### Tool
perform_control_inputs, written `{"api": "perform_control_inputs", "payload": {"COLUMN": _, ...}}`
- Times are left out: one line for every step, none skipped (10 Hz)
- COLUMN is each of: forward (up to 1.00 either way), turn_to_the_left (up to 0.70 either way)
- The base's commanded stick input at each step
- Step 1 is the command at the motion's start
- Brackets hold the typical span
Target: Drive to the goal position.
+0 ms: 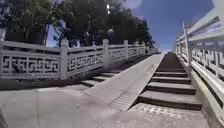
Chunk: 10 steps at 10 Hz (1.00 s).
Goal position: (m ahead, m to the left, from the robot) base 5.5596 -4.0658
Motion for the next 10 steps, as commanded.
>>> {"api": "perform_control_inputs", "payload": {"forward": 0.00, "turn_to_the_left": 0.00}}
{"api": "perform_control_inputs", "payload": {"forward": 0.00, "turn_to_the_left": 0.10}}
{"api": "perform_control_inputs", "payload": {"forward": 0.00, "turn_to_the_left": 0.26}}
{"api": "perform_control_inputs", "payload": {"forward": 0.00, "turn_to_the_left": 0.41}}
{"api": "perform_control_inputs", "payload": {"forward": 0.00, "turn_to_the_left": 0.45}}
{"api": "perform_control_inputs", "payload": {"forward": 0.00, "turn_to_the_left": 0.45}}
{"api": "perform_control_inputs", "payload": {"forward": 0.00, "turn_to_the_left": 0.45}}
{"api": "perform_control_inputs", "payload": {"forward": 0.00, "turn_to_the_left": 0.45}}
{"api": "perform_control_inputs", "payload": {"forward": 0.00, "turn_to_the_left": 0.45}}
{"api": "perform_control_inputs", "payload": {"forward": 0.00, "turn_to_the_left": 0.45}}
